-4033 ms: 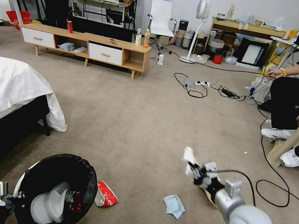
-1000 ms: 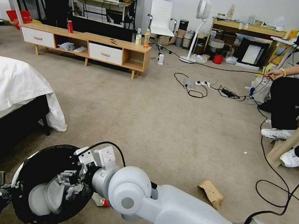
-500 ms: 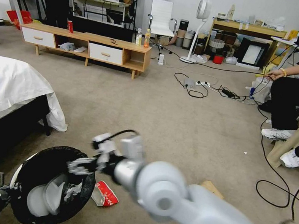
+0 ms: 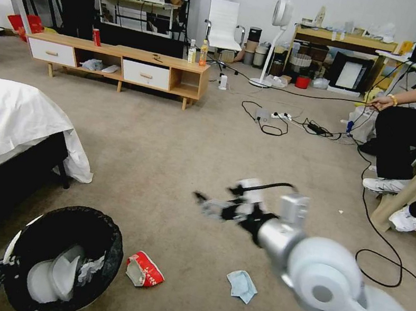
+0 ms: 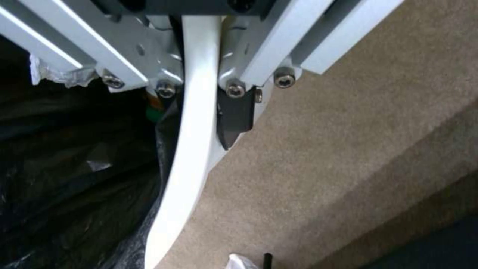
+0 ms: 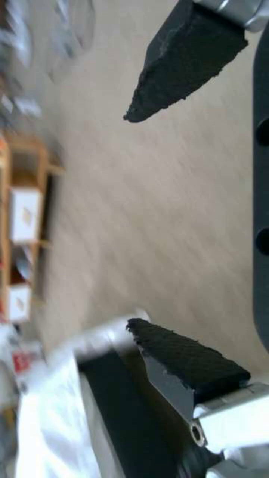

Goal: Pick up the trash bin and place the garbage on the floor into it.

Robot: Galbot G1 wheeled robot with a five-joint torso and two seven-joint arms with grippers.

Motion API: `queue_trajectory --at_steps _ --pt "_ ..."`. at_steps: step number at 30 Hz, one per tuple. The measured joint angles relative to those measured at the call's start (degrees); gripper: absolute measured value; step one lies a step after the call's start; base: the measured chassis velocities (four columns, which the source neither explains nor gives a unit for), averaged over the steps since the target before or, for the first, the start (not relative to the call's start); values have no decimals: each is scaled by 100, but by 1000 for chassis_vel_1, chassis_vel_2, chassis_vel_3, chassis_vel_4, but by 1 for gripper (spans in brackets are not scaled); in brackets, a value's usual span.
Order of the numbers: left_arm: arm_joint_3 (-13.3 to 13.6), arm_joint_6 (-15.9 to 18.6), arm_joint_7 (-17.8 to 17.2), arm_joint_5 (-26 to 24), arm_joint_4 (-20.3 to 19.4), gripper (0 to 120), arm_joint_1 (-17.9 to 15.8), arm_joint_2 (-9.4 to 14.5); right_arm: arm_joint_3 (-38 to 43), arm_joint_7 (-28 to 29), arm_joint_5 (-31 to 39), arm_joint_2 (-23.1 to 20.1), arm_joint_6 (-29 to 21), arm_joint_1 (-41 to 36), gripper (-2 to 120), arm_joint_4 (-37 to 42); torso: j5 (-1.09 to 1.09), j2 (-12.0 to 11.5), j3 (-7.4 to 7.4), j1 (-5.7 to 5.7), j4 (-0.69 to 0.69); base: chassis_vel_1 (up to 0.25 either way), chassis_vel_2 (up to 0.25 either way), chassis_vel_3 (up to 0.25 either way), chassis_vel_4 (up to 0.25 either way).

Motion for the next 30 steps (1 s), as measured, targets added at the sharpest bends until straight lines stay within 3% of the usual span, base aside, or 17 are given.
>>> queue_trajectory --at_steps 5,13,17,22,30 --pt "-31 0 50 93 -46 2 105 -49 355 -179 -676 -97 544 -356 100 -269 -1 0 0 0 1 0 0 0 0" --pt "-100 0 92 106 -112 2 200 -124 757 -229 -1364 -145 675 -679 100 -593 -1 0 0 0 2 0 0 0 0" --pt "-100 0 105 110 -114 2 202 -180 1067 -66 -1617 -394 231 -1153 100 -729 -1 0 0 0 -2 0 0 0 0" --pt "-71 0 139 147 -91 2 175 -224 1273 -19 -1441 -622 -169 -1676 100 -751 -2 0 0 0 -1 0 0 0 0" --pt "-32 0 167 174 -27 2 153 -236 1110 318 -377 -718 -1050 -2257 99 -655 -1 0 0 0 1 0 0 0 0"
